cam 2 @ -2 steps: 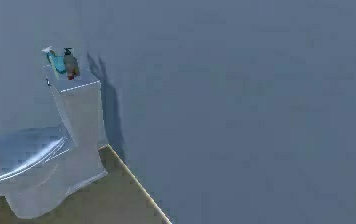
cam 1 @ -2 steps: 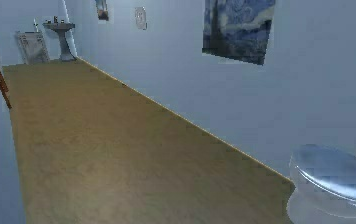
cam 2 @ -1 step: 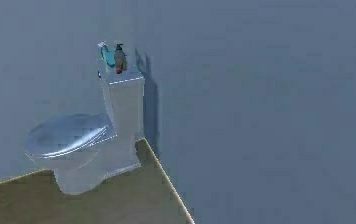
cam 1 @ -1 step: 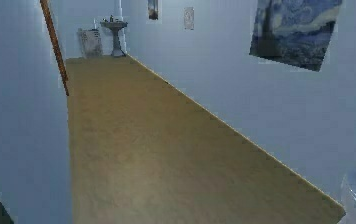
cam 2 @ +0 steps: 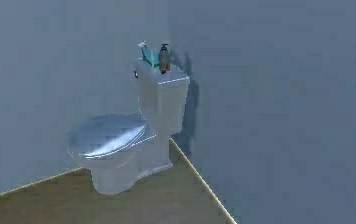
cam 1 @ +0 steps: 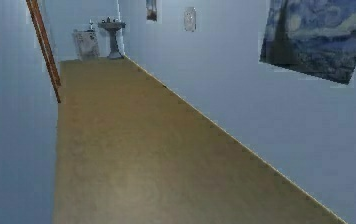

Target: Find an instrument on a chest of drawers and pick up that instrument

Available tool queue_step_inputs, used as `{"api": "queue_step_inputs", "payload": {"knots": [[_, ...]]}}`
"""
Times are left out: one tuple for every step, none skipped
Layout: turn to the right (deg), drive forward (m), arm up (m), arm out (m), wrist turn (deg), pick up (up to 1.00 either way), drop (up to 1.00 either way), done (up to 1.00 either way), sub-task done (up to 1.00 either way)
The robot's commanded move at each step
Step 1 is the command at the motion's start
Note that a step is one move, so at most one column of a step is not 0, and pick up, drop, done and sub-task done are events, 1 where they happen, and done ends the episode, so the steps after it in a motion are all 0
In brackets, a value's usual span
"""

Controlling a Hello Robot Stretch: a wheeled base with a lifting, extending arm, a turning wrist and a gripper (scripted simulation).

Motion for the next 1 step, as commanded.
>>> {"api": "queue_step_inputs", "payload": {"knots": [[-21.0,0.00,0.00,0.00,0.0,0.00,0.00,0.00,0.00]]}}
